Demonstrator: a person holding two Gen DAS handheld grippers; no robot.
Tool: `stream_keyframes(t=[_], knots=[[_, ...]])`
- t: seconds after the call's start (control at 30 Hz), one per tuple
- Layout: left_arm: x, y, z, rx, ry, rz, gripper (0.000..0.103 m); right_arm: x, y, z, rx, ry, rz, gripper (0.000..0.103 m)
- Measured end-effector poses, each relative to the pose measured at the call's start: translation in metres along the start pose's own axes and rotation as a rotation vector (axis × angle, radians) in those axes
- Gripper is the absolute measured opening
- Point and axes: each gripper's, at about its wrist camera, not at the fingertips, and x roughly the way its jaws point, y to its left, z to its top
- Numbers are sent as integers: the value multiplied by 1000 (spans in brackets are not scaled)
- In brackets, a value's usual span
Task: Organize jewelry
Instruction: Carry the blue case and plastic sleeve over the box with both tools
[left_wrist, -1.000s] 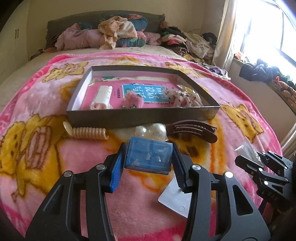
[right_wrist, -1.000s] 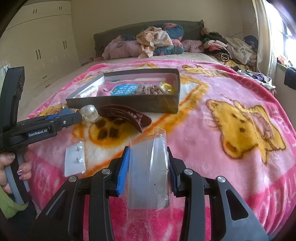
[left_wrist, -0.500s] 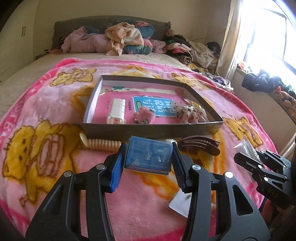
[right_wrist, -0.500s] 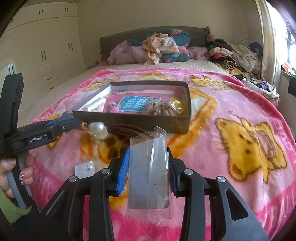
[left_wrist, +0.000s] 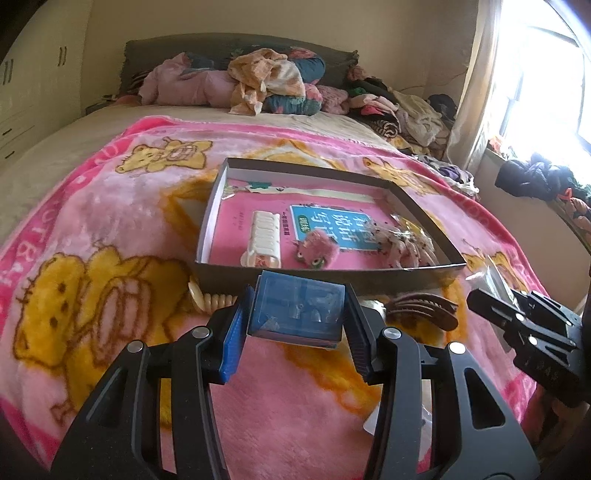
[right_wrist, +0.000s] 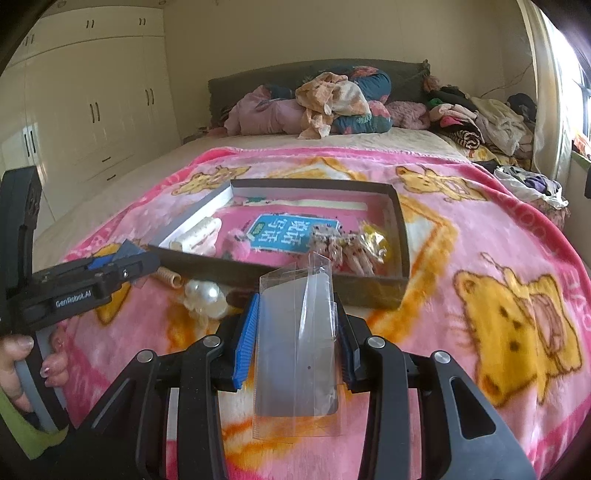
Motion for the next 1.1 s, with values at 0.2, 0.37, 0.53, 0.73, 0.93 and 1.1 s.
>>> stream_keyframes(t=[0.2, 0.37, 0.53, 0.73, 0.93, 1.1], knots=[[6, 4, 8, -14, -3, 11, 39, 11, -4, 16, 2, -16, -4, 35], [13, 3, 18, -13, -9, 12, 38, 20, -10, 29, 2, -28, -8, 35], [23, -4, 29, 4, -17, 15, 38, 29, -18, 40, 1, -38, -19, 36], [39, -14, 43, 25, -13, 10, 39, 42, -31, 52, 2, -36, -31, 36], [57, -24, 52, 46, 3, -3, 39, 57, -44, 61, 10, -15, -38, 36], [71, -33, 55, 72, 31, -30, 39, 70, -55, 68, 20, 5, -31, 36]])
